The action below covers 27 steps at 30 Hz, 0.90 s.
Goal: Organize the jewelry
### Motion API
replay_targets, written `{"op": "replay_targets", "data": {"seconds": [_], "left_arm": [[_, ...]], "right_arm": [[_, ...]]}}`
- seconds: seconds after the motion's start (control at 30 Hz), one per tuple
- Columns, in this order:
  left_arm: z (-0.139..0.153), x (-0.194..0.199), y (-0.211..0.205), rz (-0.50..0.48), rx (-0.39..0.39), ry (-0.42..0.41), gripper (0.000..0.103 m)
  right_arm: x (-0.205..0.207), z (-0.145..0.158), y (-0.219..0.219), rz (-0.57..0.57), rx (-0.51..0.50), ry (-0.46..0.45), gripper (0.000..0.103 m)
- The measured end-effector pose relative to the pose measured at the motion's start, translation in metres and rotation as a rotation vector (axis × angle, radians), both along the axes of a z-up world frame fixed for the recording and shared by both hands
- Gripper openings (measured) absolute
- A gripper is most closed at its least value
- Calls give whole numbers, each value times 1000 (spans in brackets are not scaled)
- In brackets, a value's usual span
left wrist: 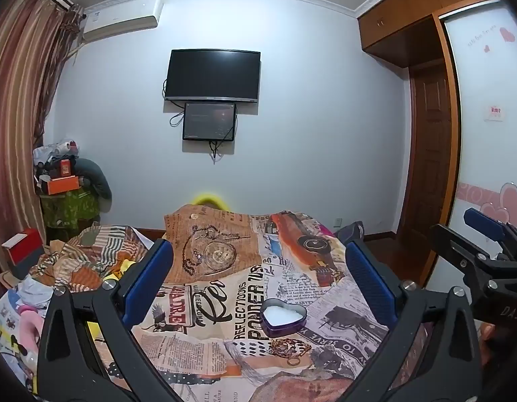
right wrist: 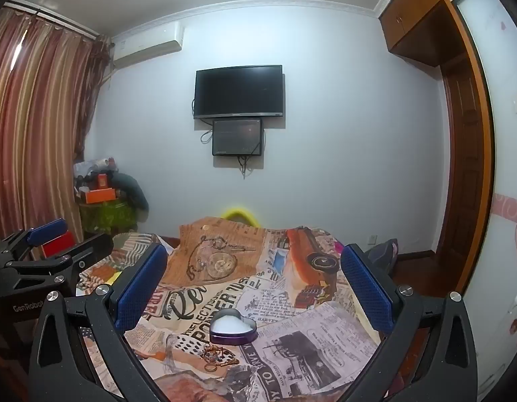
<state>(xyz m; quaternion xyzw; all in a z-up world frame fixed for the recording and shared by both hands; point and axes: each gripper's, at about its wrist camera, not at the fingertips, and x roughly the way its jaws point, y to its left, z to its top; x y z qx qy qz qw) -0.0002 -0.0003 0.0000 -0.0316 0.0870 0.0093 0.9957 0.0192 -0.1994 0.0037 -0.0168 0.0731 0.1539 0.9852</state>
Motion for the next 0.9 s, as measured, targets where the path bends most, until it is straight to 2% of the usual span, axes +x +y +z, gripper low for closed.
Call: {"op": "replay_targets", "data": {"seconds": [0.5, 0.9], "left_arm": [[0, 9, 1, -12, 11, 25, 103], [-2, -1, 1, -20, 16, 25, 103]], "right_arm": [[0, 0, 0, 0, 7, 7, 103], [1, 0, 1, 0, 9, 12, 103]]}}
